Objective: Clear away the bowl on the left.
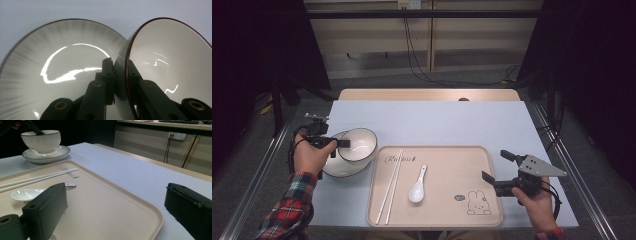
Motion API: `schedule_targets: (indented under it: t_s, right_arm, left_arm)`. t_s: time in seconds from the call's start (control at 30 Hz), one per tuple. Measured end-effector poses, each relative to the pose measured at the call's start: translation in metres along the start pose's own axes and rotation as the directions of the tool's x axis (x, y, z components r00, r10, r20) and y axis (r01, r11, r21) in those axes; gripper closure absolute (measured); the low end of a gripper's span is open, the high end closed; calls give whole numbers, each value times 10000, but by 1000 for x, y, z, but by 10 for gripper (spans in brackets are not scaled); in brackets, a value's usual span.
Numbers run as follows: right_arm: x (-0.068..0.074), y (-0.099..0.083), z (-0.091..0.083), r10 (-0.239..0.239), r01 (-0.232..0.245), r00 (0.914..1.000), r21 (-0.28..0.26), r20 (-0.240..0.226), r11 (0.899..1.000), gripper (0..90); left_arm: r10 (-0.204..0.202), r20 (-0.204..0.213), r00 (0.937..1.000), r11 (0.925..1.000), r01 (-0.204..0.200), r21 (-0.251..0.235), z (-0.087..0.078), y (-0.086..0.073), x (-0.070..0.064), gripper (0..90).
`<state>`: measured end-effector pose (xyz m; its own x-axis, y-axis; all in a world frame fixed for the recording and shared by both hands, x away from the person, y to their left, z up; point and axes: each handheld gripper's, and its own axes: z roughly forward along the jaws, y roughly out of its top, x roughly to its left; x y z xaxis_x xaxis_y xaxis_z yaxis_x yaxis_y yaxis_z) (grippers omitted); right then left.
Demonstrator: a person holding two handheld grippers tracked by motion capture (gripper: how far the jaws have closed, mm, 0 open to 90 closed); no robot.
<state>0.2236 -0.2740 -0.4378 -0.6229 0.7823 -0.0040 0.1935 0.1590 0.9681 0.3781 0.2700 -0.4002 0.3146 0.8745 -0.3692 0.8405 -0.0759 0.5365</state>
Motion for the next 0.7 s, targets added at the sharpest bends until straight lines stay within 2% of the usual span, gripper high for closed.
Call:
schedule_targets:
  t_s: [0.1, 0.13, 0.2, 0.3, 0.4, 0.5, 0.57, 0.6, 0.63, 0.7]
  right_arm:
    - [0, 0, 0, 3, -3, 10000, 1, 0, 10000, 37]
    - [0, 0, 0, 29, -29, 10000, 5, 17, 10000, 37]
    - [0, 0, 0, 10, -10, 10000, 0, 11, 10000, 37]
    - [0, 0, 0, 4, -4, 10000, 20, 35, 10000, 37]
    - [0, 0, -1, 50, -50, 10000, 15, 1, 10000, 37]
    - [0, 0, -1, 61, -61, 10000, 4, -4, 10000, 37]
    - [0, 0, -1, 58, -58, 10000, -7, 26, 10000, 37]
    - [0, 0, -1, 58, -58, 10000, -7, 26, 10000, 37]
    - [0, 0, -1, 50, -50, 10000, -15, 26, 10000, 37]
    - [-1, 0, -1, 47, -47, 10000, -12, 30, 10000, 37]
  left_arm:
    - [346, 252, 9991, 9992, -352, 209, 2, 2, -10, 821]
    - [519, 582, 9970, 9976, -544, 432, 4, 4, -21, 820]
    - [677, 788, 9946, 9960, -720, 525, 7, 5, -32, 821]
    - [974, 1216, 9878, 9914, -1070, 751, 13, 7, -51, 821]
    - [1420, 1526, 9780, 9829, -1575, 953, 19, 8, -66, 820]
    - [1598, 1773, 9711, 9777, -1804, 1072, 23, 7, -81, 821]
    - [1828, 1993, 9628, 9715, -2079, 1136, 27, 6, -92, 821]
    - [1828, 1993, 9628, 9715, -2079, 1136, 27, 6, -92, 821]
    - [1921, 2094, 9588, 9687, -2194, 1160, 31, 5, -102, 821]
    - [2128, 2316, 9493, 9604, -2468, 1292, 34, 4, -110, 820]
